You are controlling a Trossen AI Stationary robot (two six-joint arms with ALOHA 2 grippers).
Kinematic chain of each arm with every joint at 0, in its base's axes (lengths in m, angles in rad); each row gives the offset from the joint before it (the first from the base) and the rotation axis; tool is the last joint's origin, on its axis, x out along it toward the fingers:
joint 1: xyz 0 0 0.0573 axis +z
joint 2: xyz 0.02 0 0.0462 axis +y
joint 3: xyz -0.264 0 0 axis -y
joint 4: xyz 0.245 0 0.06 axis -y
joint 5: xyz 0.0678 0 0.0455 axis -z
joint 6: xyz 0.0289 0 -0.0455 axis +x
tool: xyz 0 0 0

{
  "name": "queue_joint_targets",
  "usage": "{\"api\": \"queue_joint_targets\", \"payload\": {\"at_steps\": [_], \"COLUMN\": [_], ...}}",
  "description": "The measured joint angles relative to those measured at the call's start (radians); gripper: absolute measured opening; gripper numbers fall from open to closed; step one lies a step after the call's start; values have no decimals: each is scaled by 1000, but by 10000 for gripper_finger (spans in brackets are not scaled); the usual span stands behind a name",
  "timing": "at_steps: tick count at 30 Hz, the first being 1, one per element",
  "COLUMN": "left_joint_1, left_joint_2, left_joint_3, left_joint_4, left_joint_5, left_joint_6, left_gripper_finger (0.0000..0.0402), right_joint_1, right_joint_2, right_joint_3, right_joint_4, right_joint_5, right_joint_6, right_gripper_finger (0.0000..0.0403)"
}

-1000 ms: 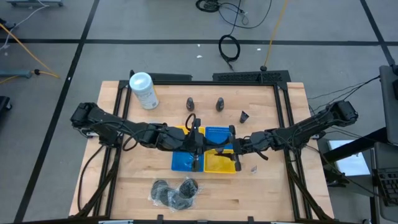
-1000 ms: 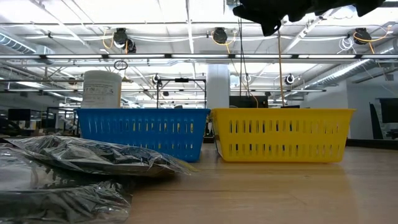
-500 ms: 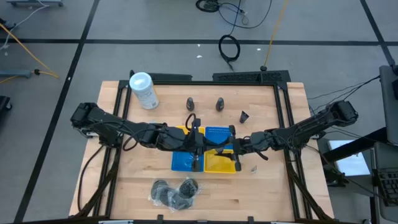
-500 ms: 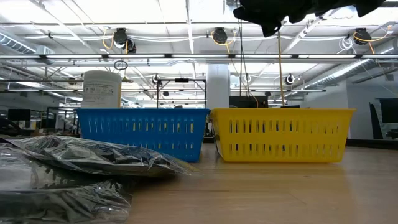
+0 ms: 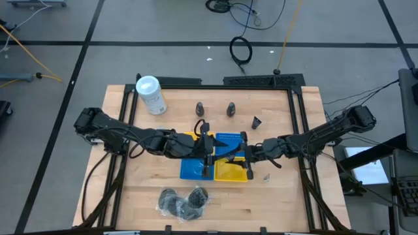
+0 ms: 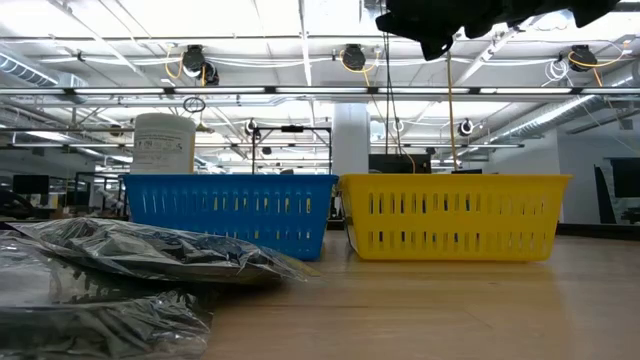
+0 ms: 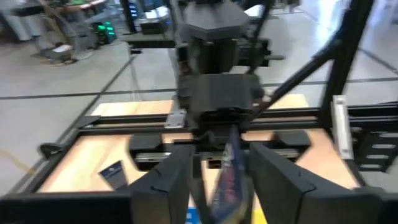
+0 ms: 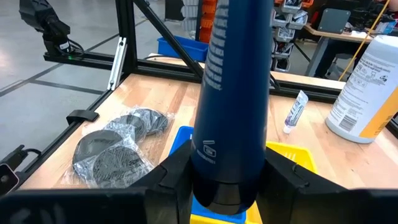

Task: Pick & Place Travel size toiletries
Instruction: Put the blue shave cream into the right blue bin

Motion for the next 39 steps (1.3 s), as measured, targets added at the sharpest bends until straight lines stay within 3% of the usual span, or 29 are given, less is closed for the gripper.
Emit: {"api": "queue_joint_targets", "payload": {"at_steps": [5,13,33,39], "left_joint_1": [0,-2,-3,-3], "left_joint_2": [0,0,0,0], "left_joint_3": [0,0,0,0], "left_joint_4": [2,1,1,1], "left_joint_5": [-79,-81,-81,-81], "left_joint_6": [14,12,10,10], "left_gripper_finger": [183,186,186,186], "right_joint_1": [0,-43,-298,-341], "right_joint_2": [0,-1,-1,-1], "right_joint_3": [0,0,0,0], "right_joint_4": [-20,-101,-492,-563], "right_joint_5": [3,6,-3,-54], "right_joint_6": [1,36,181,199], "right_gripper_finger": [117,117,117,117]}}
